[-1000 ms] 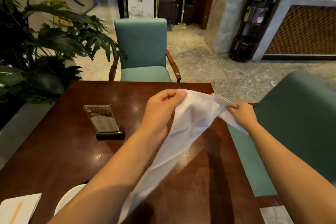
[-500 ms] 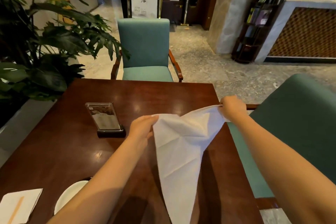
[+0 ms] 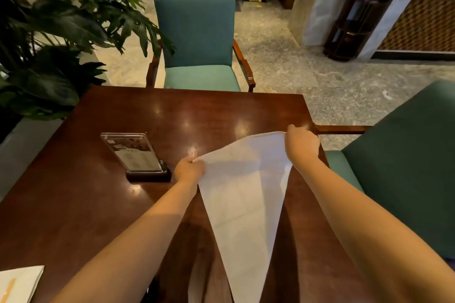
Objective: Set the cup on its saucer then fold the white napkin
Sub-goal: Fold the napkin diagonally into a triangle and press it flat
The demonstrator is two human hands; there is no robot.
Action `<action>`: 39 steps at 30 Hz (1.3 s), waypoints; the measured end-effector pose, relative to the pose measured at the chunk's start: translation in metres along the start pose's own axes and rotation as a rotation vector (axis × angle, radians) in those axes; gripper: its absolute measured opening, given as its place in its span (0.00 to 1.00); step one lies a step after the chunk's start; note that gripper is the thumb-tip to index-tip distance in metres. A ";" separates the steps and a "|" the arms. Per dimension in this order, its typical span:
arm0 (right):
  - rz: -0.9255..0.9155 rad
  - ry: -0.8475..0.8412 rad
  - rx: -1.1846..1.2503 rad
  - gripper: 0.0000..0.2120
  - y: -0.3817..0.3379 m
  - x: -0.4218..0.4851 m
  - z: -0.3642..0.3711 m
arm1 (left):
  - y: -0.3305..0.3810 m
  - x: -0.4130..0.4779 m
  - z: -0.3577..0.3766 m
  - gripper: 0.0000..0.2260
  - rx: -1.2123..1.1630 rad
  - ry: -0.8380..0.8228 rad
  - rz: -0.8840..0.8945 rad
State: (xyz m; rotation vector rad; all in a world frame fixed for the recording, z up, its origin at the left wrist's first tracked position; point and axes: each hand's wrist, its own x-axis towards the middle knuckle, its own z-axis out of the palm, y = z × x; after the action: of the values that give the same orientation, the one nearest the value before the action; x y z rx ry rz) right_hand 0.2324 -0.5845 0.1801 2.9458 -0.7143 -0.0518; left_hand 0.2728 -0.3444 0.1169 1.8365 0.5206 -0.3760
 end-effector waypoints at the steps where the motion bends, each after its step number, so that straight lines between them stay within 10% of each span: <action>1: 0.002 0.001 -0.002 0.10 -0.002 0.001 0.004 | 0.001 -0.002 0.002 0.13 0.003 -0.024 0.008; 3: 0.040 0.003 0.090 0.09 -0.004 0.006 0.011 | -0.004 -0.004 0.006 0.27 0.015 -0.085 0.086; 7: 0.233 -0.093 0.584 0.08 -0.007 0.021 0.022 | -0.028 -0.010 0.024 0.19 0.100 -0.251 0.211; 14: 0.038 -0.353 0.763 0.18 -0.064 -0.011 0.024 | 0.001 -0.023 0.051 0.15 -0.518 -0.688 -0.286; 20: -0.119 -0.392 1.091 0.17 -0.060 -0.054 0.046 | 0.002 -0.010 0.044 0.04 -0.400 -0.501 -0.325; 24: 0.161 -0.050 0.769 0.19 -0.017 -0.061 0.079 | 0.006 -0.004 0.035 0.07 -0.370 -0.481 -0.300; 27: 0.286 -0.114 0.626 0.25 0.008 -0.057 0.106 | 0.029 -0.016 0.031 0.04 -0.293 -0.572 -0.119; 39: 0.109 -0.078 0.715 0.03 0.016 -0.062 0.132 | 0.118 -0.004 0.058 0.07 -0.228 -0.294 0.181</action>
State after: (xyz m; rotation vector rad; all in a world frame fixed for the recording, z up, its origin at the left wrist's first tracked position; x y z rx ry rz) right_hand 0.1623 -0.5832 0.0510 3.5768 -1.0957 0.1263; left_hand 0.3314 -0.4322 0.1963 1.5597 0.1839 -0.4356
